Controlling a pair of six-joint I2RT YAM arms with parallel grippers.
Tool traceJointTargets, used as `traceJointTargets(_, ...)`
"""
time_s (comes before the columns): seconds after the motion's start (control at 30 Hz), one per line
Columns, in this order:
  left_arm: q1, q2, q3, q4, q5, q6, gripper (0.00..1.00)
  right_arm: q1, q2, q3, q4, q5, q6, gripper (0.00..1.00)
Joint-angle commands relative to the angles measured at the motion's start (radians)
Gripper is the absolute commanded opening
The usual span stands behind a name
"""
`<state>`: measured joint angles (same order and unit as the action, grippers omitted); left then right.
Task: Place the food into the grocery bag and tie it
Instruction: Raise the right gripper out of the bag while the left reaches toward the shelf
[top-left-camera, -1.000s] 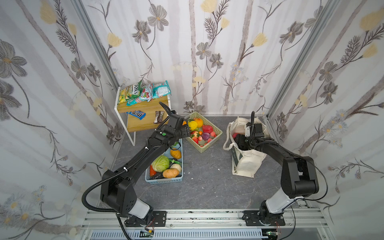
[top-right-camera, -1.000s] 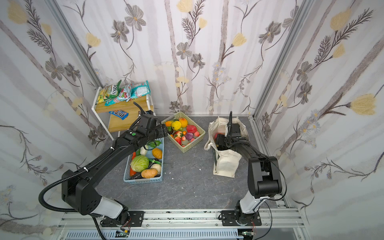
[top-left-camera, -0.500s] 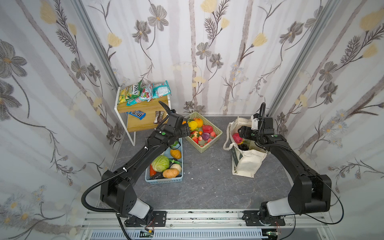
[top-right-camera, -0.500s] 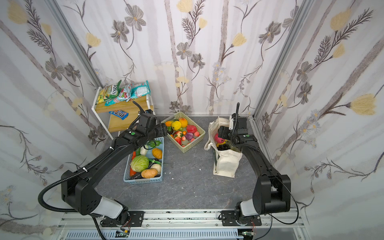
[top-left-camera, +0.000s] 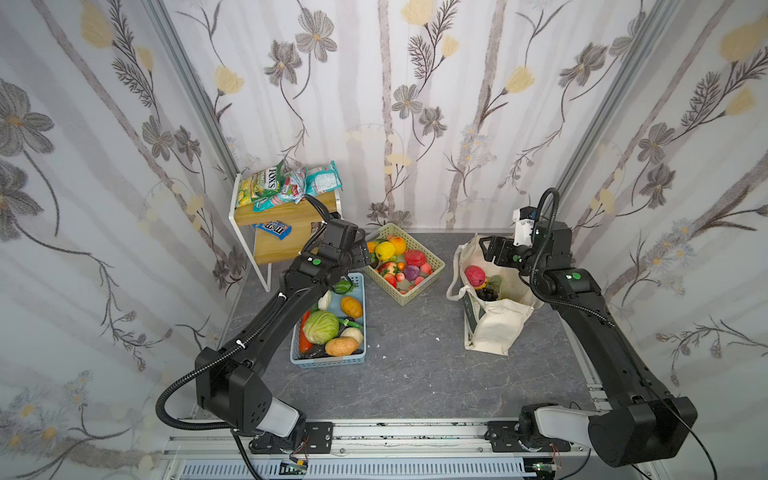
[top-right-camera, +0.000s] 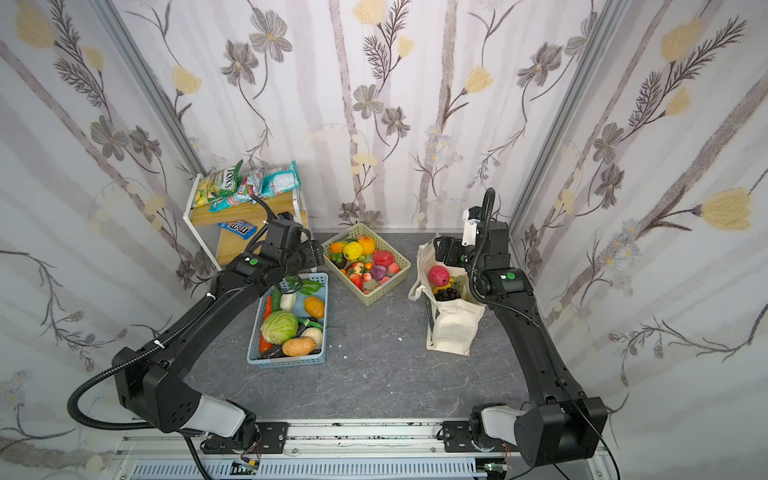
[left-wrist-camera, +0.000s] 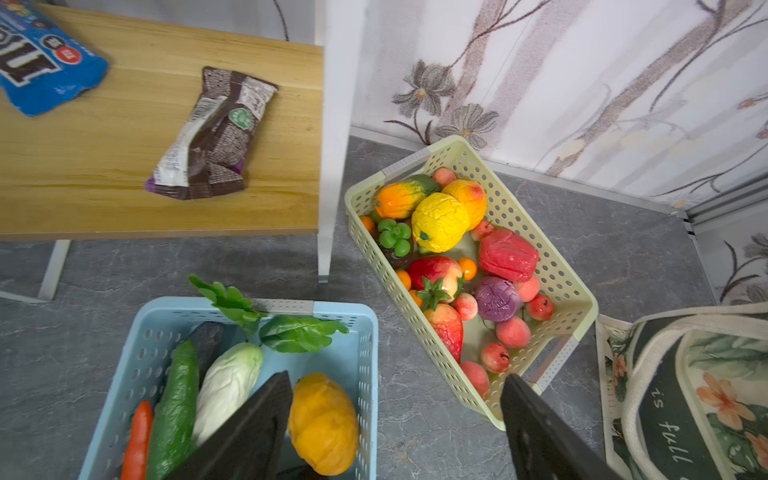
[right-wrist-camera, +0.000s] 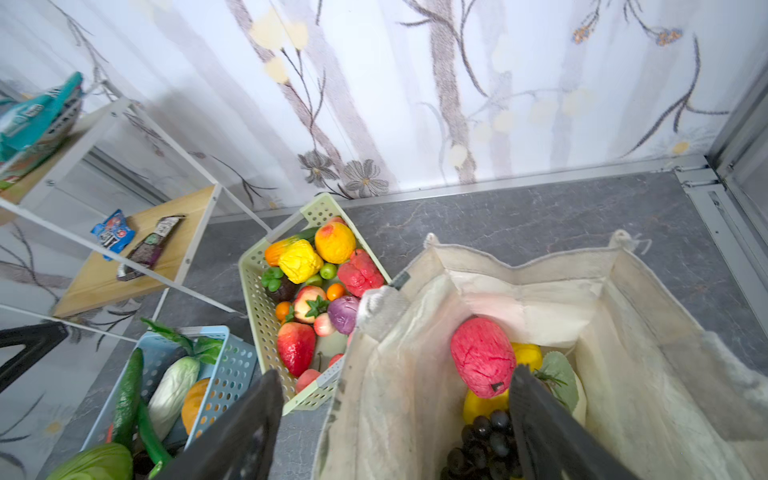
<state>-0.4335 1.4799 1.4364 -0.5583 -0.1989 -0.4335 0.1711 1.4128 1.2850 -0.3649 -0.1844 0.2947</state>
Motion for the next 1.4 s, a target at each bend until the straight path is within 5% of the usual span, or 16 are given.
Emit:
traceJointTargets(0.0, 0.039, -0.017, 0.01, -0.049, -0.038, 0.018, 0.82, 0.037, -0.018, 0.017, 0.017, 0.002, 0.009, 0.84)
traceJointTargets(0.4, 0.222, -0.07, -0.059, -0.057, -0.013, 0.074, 0.76, 0.16, -0.011, 0.042, 0.055, 0.008, 0.028, 0.84)
traceJointTargets(0.7, 0.307, -0.046, -0.215, 0.216, 0.041, 0.173, 0.72, 0.239, 0.007, 0.042, 0.087, 0.006, 0.046, 0.84)
traceJointTargets(0.97, 0.317, -0.004, -0.328, 0.481, 0.072, 0.25, 0.75, 0.267, 0.018, 0.04, 0.088, 0.022, 0.049, 0.84)
traceJointTargets(1.37, 0.322, 0.099, -0.309, 0.607, 0.049, 0.351, 0.81, 0.294, 0.031, 0.046, 0.088, 0.037, 0.054, 0.84)
